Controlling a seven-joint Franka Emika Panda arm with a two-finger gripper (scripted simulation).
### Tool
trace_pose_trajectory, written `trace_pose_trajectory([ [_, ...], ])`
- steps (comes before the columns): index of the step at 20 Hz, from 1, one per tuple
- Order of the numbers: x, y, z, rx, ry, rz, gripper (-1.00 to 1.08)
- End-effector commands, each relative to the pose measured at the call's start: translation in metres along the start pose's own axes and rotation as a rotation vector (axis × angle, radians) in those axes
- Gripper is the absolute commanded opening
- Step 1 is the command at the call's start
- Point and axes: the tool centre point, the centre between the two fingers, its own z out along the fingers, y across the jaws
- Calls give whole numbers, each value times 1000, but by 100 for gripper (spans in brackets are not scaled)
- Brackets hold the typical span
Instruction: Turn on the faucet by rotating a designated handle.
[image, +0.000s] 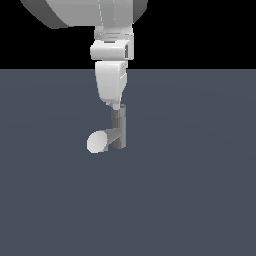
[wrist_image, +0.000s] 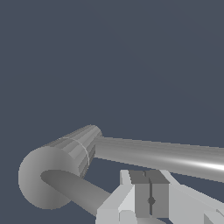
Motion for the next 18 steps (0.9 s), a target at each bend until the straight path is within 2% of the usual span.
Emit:
trace_pose_trajectory([
  [1, -34, 14, 13, -31, 0, -49, -100],
  [2, -4, 0, 0, 0, -6, 2, -100],
  [18, -74, -25, 12, -25, -2, -40, -100],
])
